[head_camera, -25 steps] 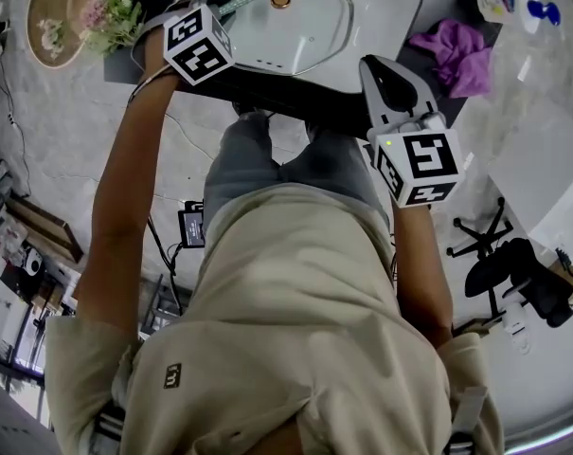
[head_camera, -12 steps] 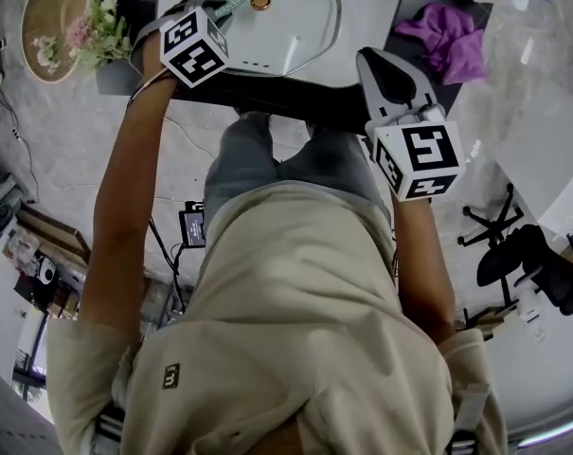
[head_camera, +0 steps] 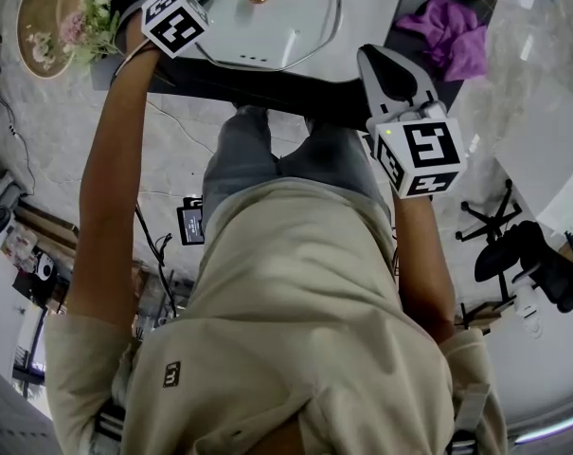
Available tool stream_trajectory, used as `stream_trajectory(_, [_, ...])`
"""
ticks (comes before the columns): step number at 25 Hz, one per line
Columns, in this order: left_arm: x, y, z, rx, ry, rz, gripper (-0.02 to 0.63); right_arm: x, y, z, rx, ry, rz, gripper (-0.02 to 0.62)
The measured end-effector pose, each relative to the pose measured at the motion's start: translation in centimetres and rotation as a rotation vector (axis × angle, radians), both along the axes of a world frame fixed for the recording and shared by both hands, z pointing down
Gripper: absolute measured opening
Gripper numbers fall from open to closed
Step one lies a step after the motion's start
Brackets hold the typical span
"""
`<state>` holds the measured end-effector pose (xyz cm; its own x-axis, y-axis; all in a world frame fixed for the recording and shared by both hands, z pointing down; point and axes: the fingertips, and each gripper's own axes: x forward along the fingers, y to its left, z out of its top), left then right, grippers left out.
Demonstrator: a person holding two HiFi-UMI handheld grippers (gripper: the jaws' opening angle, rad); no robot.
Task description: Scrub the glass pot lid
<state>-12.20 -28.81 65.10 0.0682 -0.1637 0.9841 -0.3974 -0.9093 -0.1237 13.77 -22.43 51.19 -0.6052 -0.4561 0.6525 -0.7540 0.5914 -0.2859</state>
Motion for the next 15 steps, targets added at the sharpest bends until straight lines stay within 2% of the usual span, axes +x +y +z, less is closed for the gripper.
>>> stream_trajectory(1, [-0.1,-0.6,-0.1,0.003,0.007,-0.001,0.095,0.0,0.1,0.1,-0.004,0.001,0.001,0.029])
stream_trajectory(4, [-0.4,-0.5,1.0,-0.081,0.043,-0.024,0.095,0.2,0.4,0.6,-0.016,0.004,0.005,0.029])
stream_trajectory(7, [-0.5,-2.8,0.2,-0.067,0.009,0.02,0.095,0.6,0.6,0.9,-0.023,0.005,0.013,0.029])
stream_trajectory(8, [0.0,-3.2,0.1,-0.085,0.02,0.024,0.095,0.7,0.7,1.0,-0.025,0.005,0.016,0.029])
stream_trajectory(12, [3.6,-2.7,0.9,-0.258,0.159,-0.021,0.095,1.3,0.8,1.6,-0.036,0.01,0.03,0.029])
stream_trajectory(15, [6.1,-2.5,1.3,-0.329,0.215,-0.024,0.095,1.7,1.2,2.1,-0.044,0.013,0.038,0.029])
